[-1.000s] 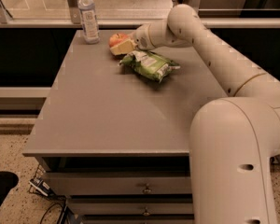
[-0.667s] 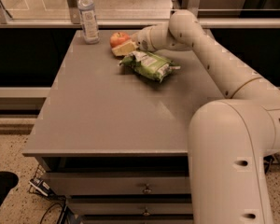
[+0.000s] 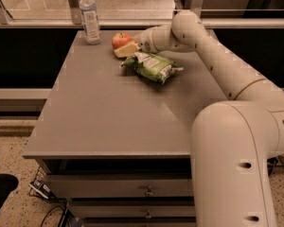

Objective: Move apple near blue plastic bottle

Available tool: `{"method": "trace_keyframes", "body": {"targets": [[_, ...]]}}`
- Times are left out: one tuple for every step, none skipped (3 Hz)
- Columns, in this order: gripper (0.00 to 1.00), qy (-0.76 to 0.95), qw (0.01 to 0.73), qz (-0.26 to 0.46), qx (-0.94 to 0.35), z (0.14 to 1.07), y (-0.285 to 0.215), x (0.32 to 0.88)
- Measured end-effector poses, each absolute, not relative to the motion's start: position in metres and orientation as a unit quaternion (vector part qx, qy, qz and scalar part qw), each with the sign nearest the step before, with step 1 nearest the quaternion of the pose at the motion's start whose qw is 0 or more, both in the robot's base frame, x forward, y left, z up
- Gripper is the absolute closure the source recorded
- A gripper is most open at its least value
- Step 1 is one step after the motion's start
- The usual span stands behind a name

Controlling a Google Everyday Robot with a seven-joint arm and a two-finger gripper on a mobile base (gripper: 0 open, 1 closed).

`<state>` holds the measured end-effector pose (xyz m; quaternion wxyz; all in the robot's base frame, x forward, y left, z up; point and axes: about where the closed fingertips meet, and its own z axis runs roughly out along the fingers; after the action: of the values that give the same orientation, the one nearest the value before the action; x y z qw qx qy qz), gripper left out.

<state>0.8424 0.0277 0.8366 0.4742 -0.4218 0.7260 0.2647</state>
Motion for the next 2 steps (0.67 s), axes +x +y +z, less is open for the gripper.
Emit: {"method": "trace_keyframes", "body": {"targets": [[0.4,0.726,0.472,0.267,-0.423,0.8344,0.0312,0.8422],[0.18,0.726,0.472,0.267,-0.424,0.8336,0.0328,0.8421]]}}
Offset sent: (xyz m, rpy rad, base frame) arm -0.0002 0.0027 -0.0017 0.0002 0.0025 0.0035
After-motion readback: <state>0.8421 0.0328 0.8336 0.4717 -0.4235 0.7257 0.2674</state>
